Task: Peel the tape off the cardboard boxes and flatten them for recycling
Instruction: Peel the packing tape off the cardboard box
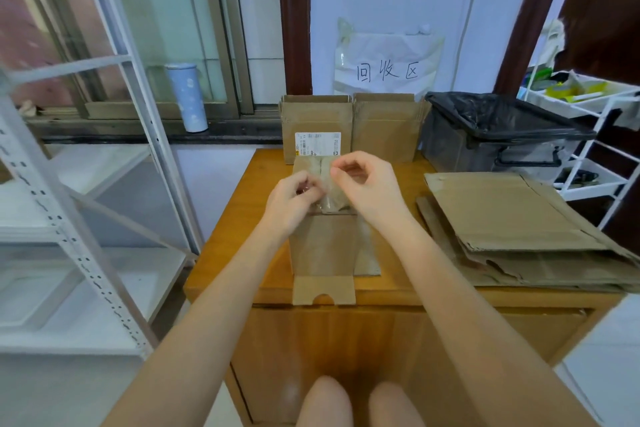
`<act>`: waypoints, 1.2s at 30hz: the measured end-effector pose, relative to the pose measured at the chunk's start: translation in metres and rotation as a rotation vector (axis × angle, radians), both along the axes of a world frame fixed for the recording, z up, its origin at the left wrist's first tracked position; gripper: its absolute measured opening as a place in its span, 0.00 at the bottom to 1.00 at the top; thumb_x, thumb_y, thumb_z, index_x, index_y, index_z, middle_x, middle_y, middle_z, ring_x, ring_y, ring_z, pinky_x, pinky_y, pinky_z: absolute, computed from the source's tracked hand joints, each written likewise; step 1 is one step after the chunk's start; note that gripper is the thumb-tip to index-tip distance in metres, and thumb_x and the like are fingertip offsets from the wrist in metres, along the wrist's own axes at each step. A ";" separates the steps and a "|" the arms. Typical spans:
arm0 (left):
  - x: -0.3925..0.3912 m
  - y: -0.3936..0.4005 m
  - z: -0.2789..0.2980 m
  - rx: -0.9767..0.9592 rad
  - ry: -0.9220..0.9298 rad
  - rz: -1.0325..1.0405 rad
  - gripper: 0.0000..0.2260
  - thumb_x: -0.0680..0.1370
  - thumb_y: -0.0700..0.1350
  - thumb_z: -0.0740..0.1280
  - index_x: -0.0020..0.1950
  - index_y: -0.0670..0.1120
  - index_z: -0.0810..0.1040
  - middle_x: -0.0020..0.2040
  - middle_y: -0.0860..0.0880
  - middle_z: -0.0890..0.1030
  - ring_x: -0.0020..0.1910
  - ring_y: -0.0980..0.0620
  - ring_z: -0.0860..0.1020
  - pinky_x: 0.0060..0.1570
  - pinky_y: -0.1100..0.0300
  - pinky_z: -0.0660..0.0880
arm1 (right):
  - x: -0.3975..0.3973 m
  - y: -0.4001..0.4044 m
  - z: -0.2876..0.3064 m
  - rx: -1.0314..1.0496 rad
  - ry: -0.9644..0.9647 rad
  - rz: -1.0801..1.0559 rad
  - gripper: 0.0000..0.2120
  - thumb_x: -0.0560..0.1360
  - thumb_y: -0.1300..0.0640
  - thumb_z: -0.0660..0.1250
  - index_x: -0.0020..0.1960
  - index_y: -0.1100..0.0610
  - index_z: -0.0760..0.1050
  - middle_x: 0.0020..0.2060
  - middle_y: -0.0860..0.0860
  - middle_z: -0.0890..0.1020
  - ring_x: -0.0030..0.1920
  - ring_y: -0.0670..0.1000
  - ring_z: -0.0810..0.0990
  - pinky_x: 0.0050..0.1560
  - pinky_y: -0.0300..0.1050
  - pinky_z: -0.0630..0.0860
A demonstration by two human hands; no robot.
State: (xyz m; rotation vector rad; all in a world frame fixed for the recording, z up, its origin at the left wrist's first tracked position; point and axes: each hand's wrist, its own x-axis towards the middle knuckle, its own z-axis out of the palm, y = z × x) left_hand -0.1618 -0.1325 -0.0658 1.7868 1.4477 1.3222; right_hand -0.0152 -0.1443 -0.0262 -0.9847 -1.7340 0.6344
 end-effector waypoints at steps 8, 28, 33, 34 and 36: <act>-0.003 -0.007 0.013 -0.082 -0.073 -0.148 0.08 0.80 0.39 0.62 0.42 0.47 0.77 0.40 0.52 0.78 0.36 0.66 0.75 0.39 0.74 0.71 | 0.006 0.004 -0.023 0.150 -0.250 0.036 0.11 0.76 0.66 0.64 0.52 0.54 0.81 0.47 0.45 0.77 0.53 0.46 0.76 0.58 0.39 0.71; 0.017 0.007 0.006 -0.097 0.200 -0.001 0.06 0.74 0.54 0.70 0.44 0.54 0.76 0.43 0.56 0.78 0.47 0.52 0.76 0.51 0.53 0.74 | 0.020 0.023 -0.021 -0.279 0.208 -0.010 0.14 0.77 0.70 0.61 0.56 0.58 0.60 0.48 0.53 0.78 0.51 0.50 0.80 0.54 0.41 0.77; 0.014 0.007 0.003 -0.093 0.021 -0.014 0.06 0.77 0.49 0.69 0.49 0.48 0.76 0.45 0.53 0.80 0.46 0.56 0.78 0.50 0.58 0.76 | 0.023 0.024 -0.034 -0.142 -0.305 0.030 0.15 0.79 0.68 0.57 0.63 0.60 0.72 0.58 0.52 0.76 0.57 0.45 0.73 0.55 0.27 0.65; 0.015 0.006 0.005 -0.078 0.009 -0.006 0.05 0.77 0.48 0.68 0.50 0.47 0.76 0.45 0.54 0.79 0.45 0.58 0.77 0.47 0.63 0.75 | 0.023 0.022 -0.037 -0.104 -0.357 0.026 0.15 0.79 0.69 0.55 0.62 0.60 0.74 0.58 0.53 0.76 0.56 0.44 0.72 0.54 0.23 0.63; 0.014 0.005 0.008 -0.045 -0.112 0.046 0.04 0.78 0.47 0.67 0.50 0.47 0.76 0.44 0.55 0.78 0.42 0.60 0.76 0.41 0.68 0.74 | 0.025 0.019 -0.042 -0.075 -0.357 0.023 0.17 0.80 0.69 0.53 0.62 0.60 0.75 0.59 0.53 0.76 0.55 0.42 0.71 0.51 0.19 0.62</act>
